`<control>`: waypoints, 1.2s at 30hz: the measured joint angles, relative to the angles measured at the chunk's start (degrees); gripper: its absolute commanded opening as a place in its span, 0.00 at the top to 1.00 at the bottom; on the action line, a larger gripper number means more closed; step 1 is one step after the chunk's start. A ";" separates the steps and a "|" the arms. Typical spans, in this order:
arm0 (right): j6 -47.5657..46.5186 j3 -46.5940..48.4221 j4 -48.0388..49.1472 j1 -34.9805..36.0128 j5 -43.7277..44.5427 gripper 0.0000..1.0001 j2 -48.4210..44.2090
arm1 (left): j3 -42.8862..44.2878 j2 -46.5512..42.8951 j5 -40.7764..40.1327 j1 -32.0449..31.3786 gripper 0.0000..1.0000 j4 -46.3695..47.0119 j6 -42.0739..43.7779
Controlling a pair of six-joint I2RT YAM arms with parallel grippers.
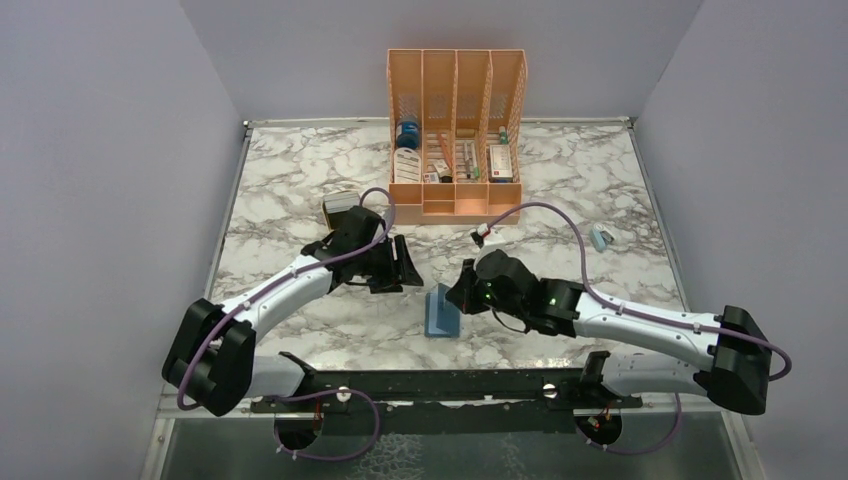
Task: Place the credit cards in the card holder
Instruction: Open the card holder at the center of the board.
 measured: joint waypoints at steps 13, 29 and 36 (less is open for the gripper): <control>4.31 -4.42 -9.97 -1.90 7.78 0.99 -1.75 | -0.72 4.11 1.22 0.00 0.58 -0.48 0.46; 11.39 -9.22 -17.94 -3.28 10.47 0.99 -3.72 | -8.37 8.57 9.14 -0.74 0.46 13.64 -5.05; 11.43 -9.35 -17.86 -3.28 10.45 0.99 -4.76 | -11.39 9.53 13.16 -1.86 0.46 25.09 -9.62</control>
